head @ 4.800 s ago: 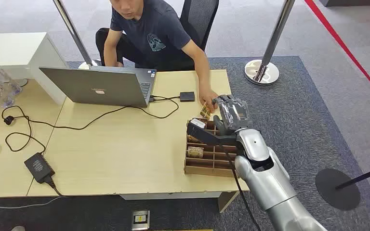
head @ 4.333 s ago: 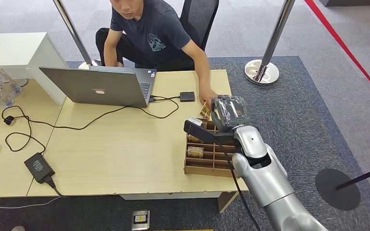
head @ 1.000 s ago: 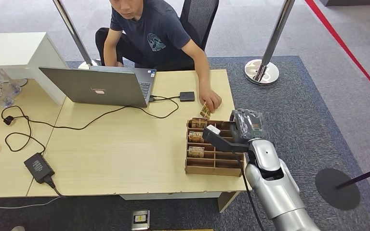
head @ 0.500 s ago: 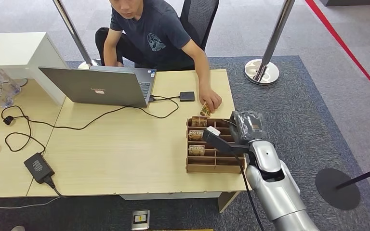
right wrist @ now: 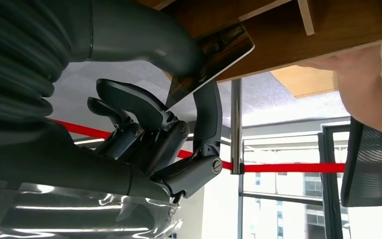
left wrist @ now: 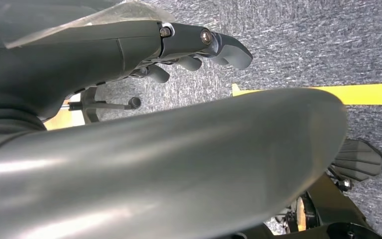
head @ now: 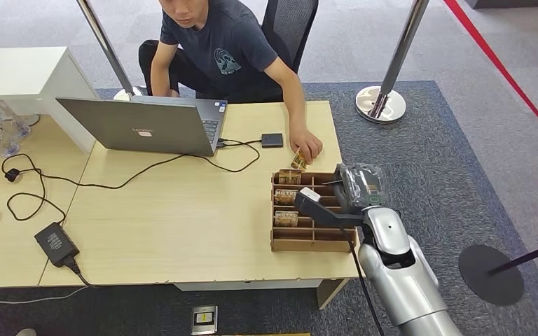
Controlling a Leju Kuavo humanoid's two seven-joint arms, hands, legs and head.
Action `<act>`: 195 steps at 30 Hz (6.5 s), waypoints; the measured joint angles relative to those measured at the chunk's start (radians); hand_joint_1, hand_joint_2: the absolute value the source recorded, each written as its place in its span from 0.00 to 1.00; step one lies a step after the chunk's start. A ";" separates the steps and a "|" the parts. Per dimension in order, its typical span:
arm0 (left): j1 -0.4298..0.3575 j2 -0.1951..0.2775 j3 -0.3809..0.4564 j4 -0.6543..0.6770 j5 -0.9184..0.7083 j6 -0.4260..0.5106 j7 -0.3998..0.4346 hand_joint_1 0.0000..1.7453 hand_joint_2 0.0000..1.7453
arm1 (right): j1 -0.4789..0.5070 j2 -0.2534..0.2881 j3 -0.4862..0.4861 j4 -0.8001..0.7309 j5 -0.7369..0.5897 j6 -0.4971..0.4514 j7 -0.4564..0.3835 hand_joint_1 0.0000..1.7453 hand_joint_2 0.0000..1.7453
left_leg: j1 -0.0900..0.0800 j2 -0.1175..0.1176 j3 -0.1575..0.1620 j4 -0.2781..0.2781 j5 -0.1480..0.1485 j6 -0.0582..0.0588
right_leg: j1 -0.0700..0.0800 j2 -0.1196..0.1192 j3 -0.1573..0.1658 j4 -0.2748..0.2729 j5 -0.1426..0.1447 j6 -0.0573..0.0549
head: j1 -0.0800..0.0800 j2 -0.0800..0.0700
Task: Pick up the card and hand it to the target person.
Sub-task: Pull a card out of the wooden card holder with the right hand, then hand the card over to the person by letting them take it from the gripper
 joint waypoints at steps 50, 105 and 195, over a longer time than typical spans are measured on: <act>0.000 -0.010 0.021 0.000 0.046 0.016 -0.011 0.00 0.00 | -0.031 -0.047 0.034 -0.312 -0.222 0.068 -0.125 1.00 1.00 | 0.000 0.000 0.000 0.000 -0.002 0.000 | 0.000 0.000 0.000 0.000 -0.002 0.000 | 0.000 0.000; -0.014 -0.014 -0.008 0.000 -0.036 0.012 0.019 0.00 0.00 | -0.361 0.278 -0.107 0.407 -0.360 0.018 -0.215 0.67 1.00 | 0.000 0.000 0.000 0.000 -0.003 -0.001 | 0.000 0.000 -0.001 0.001 -0.003 -0.001 | 0.000 0.000; -0.008 -0.050 0.025 -0.001 0.029 0.034 0.004 0.00 0.00 | 0.286 0.205 -1.064 0.926 -0.531 0.082 0.080 0.00 0.00 | 0.000 0.000 0.011 -0.001 -0.015 -0.001 | 0.000 0.000 0.009 0.000 -0.016 -0.001 | 0.000 0.000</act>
